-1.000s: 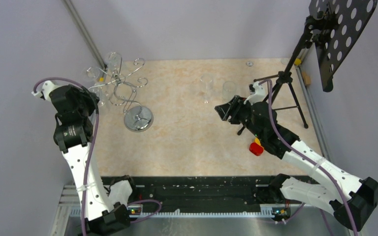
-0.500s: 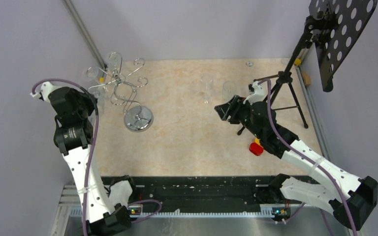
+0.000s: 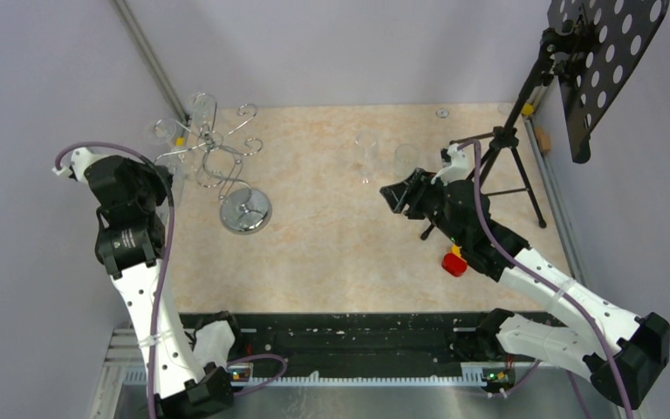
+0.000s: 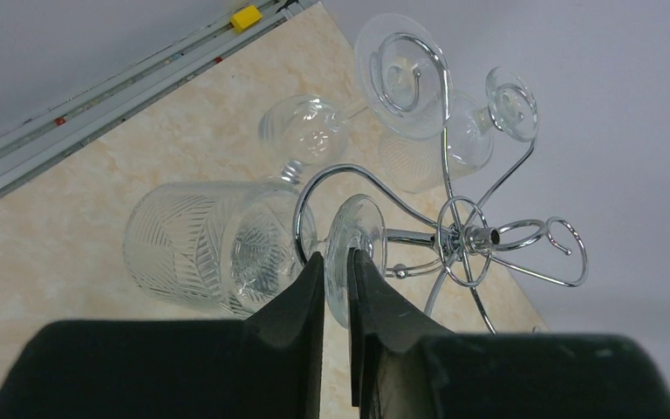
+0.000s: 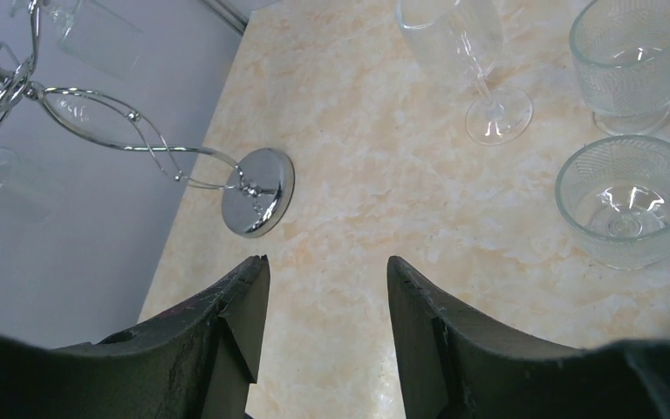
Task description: Take the wine glass off the wine glass rack
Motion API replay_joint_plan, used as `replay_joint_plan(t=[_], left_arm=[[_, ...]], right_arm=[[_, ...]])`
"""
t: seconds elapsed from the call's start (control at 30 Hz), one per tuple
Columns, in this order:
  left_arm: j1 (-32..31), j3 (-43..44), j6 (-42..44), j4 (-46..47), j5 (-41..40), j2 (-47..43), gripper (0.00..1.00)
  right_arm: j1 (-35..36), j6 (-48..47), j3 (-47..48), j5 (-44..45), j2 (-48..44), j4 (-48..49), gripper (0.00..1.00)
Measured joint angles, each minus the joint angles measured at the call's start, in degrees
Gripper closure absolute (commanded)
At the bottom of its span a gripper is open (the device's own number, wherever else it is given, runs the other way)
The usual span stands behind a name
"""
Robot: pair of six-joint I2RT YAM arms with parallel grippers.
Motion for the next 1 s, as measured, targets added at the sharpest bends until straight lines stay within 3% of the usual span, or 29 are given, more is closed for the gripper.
replay_joint_plan(t=[0.2,0.7,1.0], left_arm=[[0.00,-0.42,-0.50,0.85,-0.04,-0.63,1.00],[0.00,-11.08,-6.82,12.70,-3.13,-9.57,1.00],[0.00,-12.15,-10.58,15.50,-3.10,-9.31,1.00]], right_arm=[[-0.11,0.00,0.00,0.02,0.00,0.07,0.47],[-0.24,0.00,0.00,0.22,0.00,0.24,0.47],[-0.24,-0.02,0.00,0.61,0.00,0.35,0.47]])
